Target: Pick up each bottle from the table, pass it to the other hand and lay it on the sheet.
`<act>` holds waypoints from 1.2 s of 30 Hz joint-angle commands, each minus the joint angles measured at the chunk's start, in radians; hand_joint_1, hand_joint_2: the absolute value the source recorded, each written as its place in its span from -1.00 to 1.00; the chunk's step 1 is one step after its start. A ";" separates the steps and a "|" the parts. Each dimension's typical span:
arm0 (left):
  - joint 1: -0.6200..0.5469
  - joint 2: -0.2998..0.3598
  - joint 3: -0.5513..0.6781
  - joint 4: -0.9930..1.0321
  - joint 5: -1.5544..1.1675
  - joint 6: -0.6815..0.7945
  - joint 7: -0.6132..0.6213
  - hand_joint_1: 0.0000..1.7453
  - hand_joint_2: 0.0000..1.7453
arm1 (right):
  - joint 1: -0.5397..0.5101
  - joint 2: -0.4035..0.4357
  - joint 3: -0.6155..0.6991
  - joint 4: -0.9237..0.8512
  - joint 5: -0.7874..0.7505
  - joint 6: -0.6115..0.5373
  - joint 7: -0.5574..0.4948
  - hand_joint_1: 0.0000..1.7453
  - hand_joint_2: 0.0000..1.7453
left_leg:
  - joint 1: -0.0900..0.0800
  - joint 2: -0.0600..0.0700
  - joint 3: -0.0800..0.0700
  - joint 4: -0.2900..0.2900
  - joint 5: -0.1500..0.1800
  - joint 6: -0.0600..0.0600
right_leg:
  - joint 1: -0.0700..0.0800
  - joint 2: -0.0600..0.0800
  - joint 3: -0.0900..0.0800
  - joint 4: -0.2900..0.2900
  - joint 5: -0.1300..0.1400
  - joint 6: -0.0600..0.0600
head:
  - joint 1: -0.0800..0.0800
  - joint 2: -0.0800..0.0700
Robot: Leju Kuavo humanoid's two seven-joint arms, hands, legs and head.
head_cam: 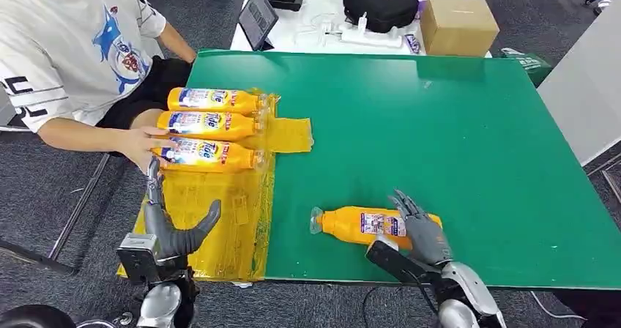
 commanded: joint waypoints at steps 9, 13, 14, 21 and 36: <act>-0.088 0.012 -0.022 0.217 0.000 -0.027 0.012 -1.00 1.00 | -0.184 -0.031 -0.013 0.333 0.012 0.025 0.024 -1.00 1.00 | 0.000 0.000 0.005 -0.002 0.000 0.000 | 0.000 0.000 0.005 -0.002 0.000 -0.001 | 0.000 0.000; -0.088 0.011 -0.021 0.221 0.000 -0.028 0.012 -1.00 1.00 | -0.191 -0.031 -0.015 0.344 0.010 0.026 0.021 -1.00 1.00 | 0.000 0.002 0.006 -0.002 -0.001 -0.001 | 0.001 0.001 0.006 -0.002 0.000 -0.001 | 0.000 0.000; -0.088 0.011 -0.021 0.221 0.000 -0.028 0.012 -1.00 1.00 | -0.191 -0.031 -0.015 0.344 0.010 0.026 0.021 -1.00 1.00 | 0.000 0.001 0.005 -0.001 -0.001 0.000 | 0.001 0.000 0.005 -0.002 0.000 -0.001 | 0.000 0.000; -0.100 0.010 -0.027 0.243 -0.003 -0.040 0.015 -1.00 1.00 | -0.208 -0.035 -0.006 0.404 -0.001 0.068 0.033 -1.00 1.00 | 0.001 0.001 0.006 -0.001 -0.001 0.000 | 0.001 0.000 0.006 -0.002 0.000 -0.001 | 0.000 0.000; -0.120 0.006 -0.032 0.289 0.021 -0.056 0.019 -1.00 1.00 | -0.144 -0.073 -0.004 0.359 -0.155 0.155 0.022 1.00 1.00 | 0.001 -0.001 0.010 -0.001 0.000 0.000 | 0.001 -0.002 0.010 -0.002 0.000 -0.001 | 0.000 0.000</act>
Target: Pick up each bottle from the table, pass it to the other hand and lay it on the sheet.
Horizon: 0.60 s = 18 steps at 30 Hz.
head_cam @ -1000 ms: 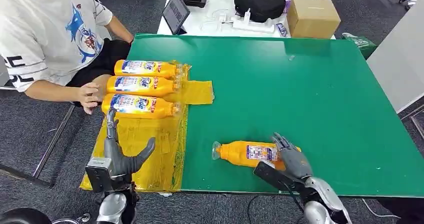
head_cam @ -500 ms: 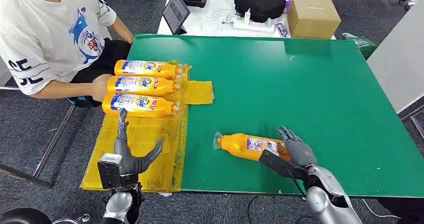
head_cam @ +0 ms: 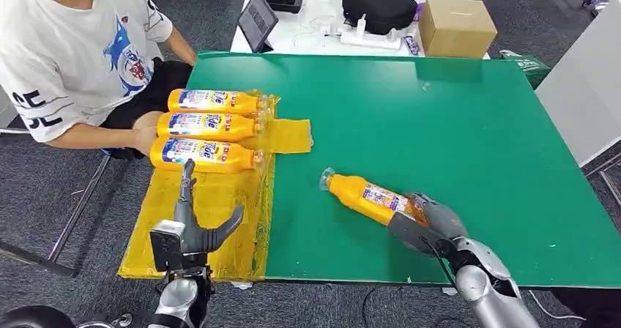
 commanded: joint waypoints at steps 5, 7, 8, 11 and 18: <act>-0.036 0.001 -0.020 0.089 0.023 -0.013 0.006 -1.00 1.00 | 0.085 0.057 -0.054 0.004 -0.111 -0.037 -0.085 1.00 1.00 | 0.001 -0.003 0.004 -0.001 0.000 -0.001 | 0.001 -0.004 0.005 -0.002 -0.001 -0.001 | 0.000 0.000; -0.021 -0.004 -0.025 0.060 0.037 -0.023 0.014 -1.00 1.00 | 0.084 0.143 -0.091 -0.050 -0.083 -0.165 -0.150 1.00 1.00 | 0.001 -0.002 0.003 -0.001 0.000 -0.001 | 0.001 -0.003 0.004 -0.001 -0.001 -0.001 | 0.000 0.000; -0.016 -0.005 -0.026 0.050 0.039 -0.024 0.018 -1.00 1.00 | 0.077 0.156 -0.082 -0.066 -0.069 -0.163 -0.125 1.00 1.00 | 0.001 0.000 0.003 -0.001 -0.001 -0.001 | 0.002 -0.001 0.004 -0.002 -0.001 -0.002 | 0.000 0.000; -0.014 -0.005 -0.027 0.046 0.039 -0.024 0.020 -1.00 1.00 | 0.074 0.161 -0.078 -0.074 -0.064 -0.161 -0.113 1.00 1.00 | 0.001 0.002 0.001 0.000 -0.001 -0.001 | 0.001 0.001 0.002 0.000 0.000 -0.002 | 0.000 0.000; 0.015 -0.010 -0.098 -0.020 0.189 -0.160 0.135 -1.00 1.00 | 0.106 0.394 -0.181 -0.372 -0.067 -0.689 -0.397 1.00 1.00 | 0.000 0.002 -0.006 0.001 0.000 -0.001 | 0.000 0.002 -0.006 0.003 0.000 -0.001 | 0.000 0.000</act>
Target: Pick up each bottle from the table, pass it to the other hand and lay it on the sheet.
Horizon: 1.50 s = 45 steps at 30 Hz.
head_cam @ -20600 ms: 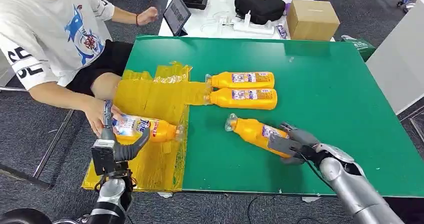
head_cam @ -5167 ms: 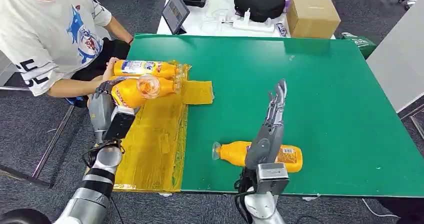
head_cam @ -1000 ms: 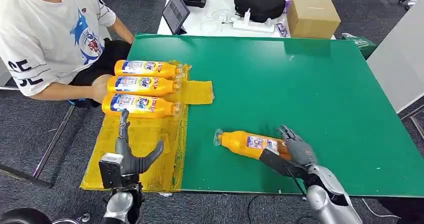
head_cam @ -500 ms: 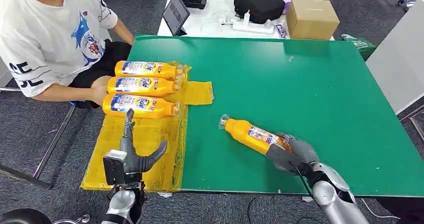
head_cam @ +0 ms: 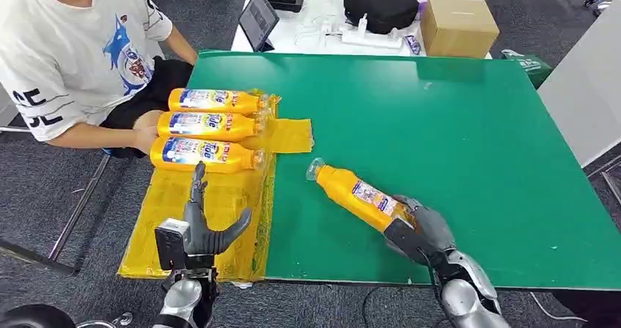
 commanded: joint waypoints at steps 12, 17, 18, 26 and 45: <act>-0.052 0.073 -0.211 -0.034 0.458 -0.440 0.231 -1.00 1.00 | 0.065 0.327 -0.104 -0.229 -0.007 -0.487 -0.435 1.00 1.00 | 0.001 0.003 0.004 0.000 -0.002 -0.001 | 0.001 0.000 0.002 -0.001 -0.001 -0.003 | 0.000 0.000; -0.058 0.094 -0.240 -0.030 0.531 -0.519 0.247 -1.00 1.00 | 0.046 0.321 -0.005 -0.096 -0.014 -0.467 -0.435 1.00 1.00 | 0.001 0.005 0.003 -0.002 -0.002 -0.001 | 0.001 0.003 0.002 -0.003 0.000 -0.002 | 0.000 0.000; -0.061 0.098 -0.247 -0.023 0.559 -0.550 0.256 -1.00 1.00 | 0.039 0.322 0.022 -0.043 -0.003 -0.446 -0.435 1.00 1.00 | 0.001 0.004 0.001 -0.001 -0.001 -0.001 | 0.001 0.002 0.000 -0.002 0.000 -0.001 | 0.000 0.000; -0.074 0.114 -0.273 0.035 0.637 -0.621 0.274 -1.00 1.00 | -0.037 0.355 0.231 0.350 0.029 -0.410 -0.435 1.00 1.00 | 0.003 0.006 0.005 -0.003 -0.002 -0.001 | 0.003 0.004 0.003 -0.004 0.000 -0.002 | 0.000 0.000; -0.132 0.116 -0.292 0.102 0.601 -0.570 0.299 -1.00 1.00 | -0.083 0.398 0.336 0.470 0.098 -0.417 -0.420 1.00 1.00 | 0.002 0.002 0.001 -0.001 -0.001 -0.001 | 0.002 0.000 -0.001 -0.001 -0.001 -0.002 | 0.000 0.000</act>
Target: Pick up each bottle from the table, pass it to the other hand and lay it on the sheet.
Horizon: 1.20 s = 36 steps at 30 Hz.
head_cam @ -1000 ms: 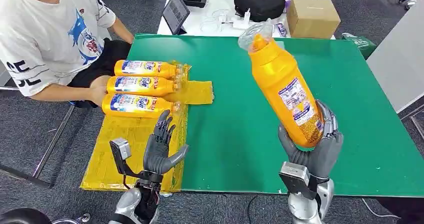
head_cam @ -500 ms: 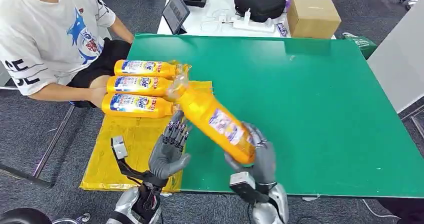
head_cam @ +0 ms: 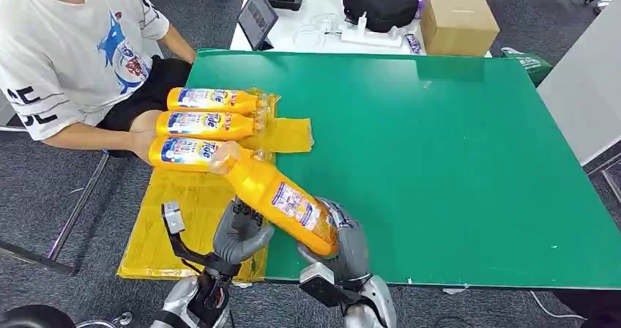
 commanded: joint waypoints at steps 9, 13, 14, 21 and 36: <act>-0.113 0.007 -0.030 0.130 -0.021 0.077 0.022 -1.00 1.00 | -0.094 0.026 0.197 0.285 0.039 0.026 0.015 1.00 1.00 | 0.001 -0.001 0.003 -0.001 0.000 -0.001 | 0.001 -0.002 0.004 -0.001 -0.001 -0.001 | 0.000 0.000; -0.093 0.006 -0.022 0.097 0.002 0.068 0.019 -1.00 1.00 | -0.104 0.026 0.206 0.309 0.013 0.055 0.021 1.00 1.00 | 0.001 -0.001 0.002 -0.001 0.000 -0.001 | 0.001 -0.002 0.003 -0.001 -0.001 -0.001 | 0.000 0.000; -0.088 0.006 -0.021 0.088 0.015 0.058 0.020 -1.00 1.00 | -0.106 0.025 0.208 0.309 0.010 0.057 0.021 1.00 1.00 | 0.001 -0.001 0.004 -0.001 -0.001 -0.001 | 0.001 -0.002 0.005 -0.001 -0.001 -0.002 | 0.000 0.000; -0.043 0.014 -0.033 0.037 0.081 -0.005 0.036 1.00 1.00 | -0.115 0.018 0.191 0.290 0.016 0.051 0.051 1.00 1.00 | 0.001 0.000 0.003 -0.001 -0.001 -0.001 | 0.001 -0.001 0.003 -0.001 -0.001 -0.001 | 0.000 0.000; -0.045 0.013 -0.033 0.036 0.081 -0.003 0.037 1.00 1.00 | -0.116 0.018 0.191 0.290 0.016 0.051 0.051 1.00 1.00 | 0.001 -0.001 0.004 0.000 -0.002 -0.001 | 0.001 -0.002 0.005 -0.001 -0.002 -0.001 | 0.000 0.000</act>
